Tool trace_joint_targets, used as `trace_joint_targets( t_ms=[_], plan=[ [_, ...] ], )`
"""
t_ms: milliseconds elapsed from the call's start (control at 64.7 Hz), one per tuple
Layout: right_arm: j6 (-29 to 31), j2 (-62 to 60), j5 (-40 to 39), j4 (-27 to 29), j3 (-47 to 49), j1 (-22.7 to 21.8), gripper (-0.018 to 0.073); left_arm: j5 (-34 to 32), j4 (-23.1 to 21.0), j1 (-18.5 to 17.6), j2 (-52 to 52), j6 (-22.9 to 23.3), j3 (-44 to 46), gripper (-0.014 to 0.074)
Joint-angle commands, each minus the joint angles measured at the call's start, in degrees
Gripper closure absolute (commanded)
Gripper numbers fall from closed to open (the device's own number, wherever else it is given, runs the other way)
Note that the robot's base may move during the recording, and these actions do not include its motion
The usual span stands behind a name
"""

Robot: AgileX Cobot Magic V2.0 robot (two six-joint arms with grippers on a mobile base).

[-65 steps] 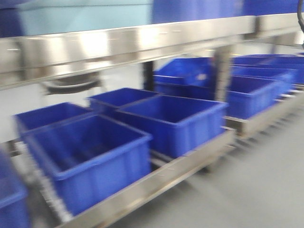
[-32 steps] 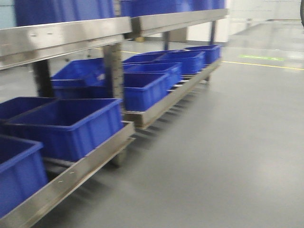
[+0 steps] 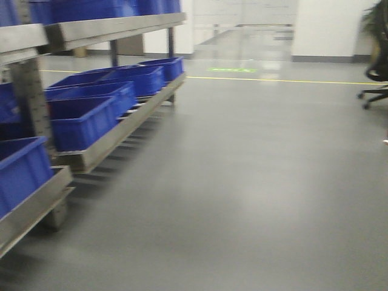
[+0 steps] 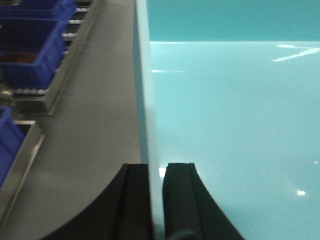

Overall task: Move two blue bins to right shelf middle
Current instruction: 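Drive the base away from the shelf holding the bin in both grippers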

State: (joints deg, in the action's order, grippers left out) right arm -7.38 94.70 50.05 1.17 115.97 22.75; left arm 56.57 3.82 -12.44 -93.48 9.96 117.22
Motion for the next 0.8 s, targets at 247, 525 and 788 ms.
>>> trace_joint_targets(
  t_ms=[247,525,788],
  plan=[
    [1.0,-1.07,-2.58,-0.19,0.45,-0.33,0.0712,-2.32,-0.01,0.09,0.99,-0.34,0.7,0.0707],
    [1.0,-1.07,-2.58,-0.19,0.45,-0.33,0.0712,-2.32,-0.01,0.09,0.99,-0.34,0.7,0.0707],
    [1.0,-1.07,-2.58,-0.19,0.45,-0.33,0.0712,-2.32,-0.01,0.09,0.99,-0.34,0.7,0.0707]
  ],
)
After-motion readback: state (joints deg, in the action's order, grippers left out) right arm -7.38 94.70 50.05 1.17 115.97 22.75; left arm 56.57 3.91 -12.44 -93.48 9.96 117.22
